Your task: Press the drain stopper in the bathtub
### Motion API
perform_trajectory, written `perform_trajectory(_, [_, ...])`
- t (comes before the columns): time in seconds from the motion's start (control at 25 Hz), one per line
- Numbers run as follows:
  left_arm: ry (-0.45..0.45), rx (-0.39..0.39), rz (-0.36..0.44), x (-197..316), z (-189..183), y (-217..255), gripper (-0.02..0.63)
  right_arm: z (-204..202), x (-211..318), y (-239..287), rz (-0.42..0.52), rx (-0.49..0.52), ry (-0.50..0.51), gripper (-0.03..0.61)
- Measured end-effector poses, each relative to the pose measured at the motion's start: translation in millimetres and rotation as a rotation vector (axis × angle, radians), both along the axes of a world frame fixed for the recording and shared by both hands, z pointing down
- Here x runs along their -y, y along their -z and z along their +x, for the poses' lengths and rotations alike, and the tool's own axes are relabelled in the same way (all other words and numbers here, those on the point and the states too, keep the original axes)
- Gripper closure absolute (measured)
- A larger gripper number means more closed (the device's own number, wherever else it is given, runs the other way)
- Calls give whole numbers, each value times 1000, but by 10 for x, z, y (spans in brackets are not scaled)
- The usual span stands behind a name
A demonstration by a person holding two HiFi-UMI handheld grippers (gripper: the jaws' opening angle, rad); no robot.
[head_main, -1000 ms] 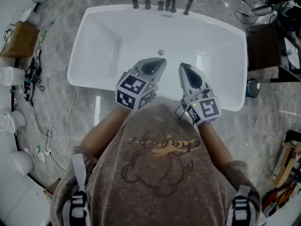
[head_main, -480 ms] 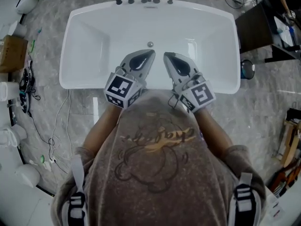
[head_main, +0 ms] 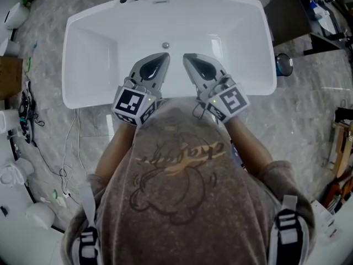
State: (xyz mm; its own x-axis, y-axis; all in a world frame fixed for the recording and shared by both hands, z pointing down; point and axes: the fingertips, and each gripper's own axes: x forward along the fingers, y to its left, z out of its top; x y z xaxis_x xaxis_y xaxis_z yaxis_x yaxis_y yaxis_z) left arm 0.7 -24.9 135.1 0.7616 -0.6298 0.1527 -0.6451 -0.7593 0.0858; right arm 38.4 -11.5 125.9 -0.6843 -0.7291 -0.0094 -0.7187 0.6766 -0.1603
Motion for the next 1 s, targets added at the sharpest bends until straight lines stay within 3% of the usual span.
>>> perform_trajectory(0.32, [8, -2, 8, -13, -88, 62, 614, -146, -41, 34, 15, -23, 73, 578])
perform_trajectory(1.0, [4, 32, 27, -81, -158, 57, 614, -277, -79, 106, 31, -22, 113, 578])
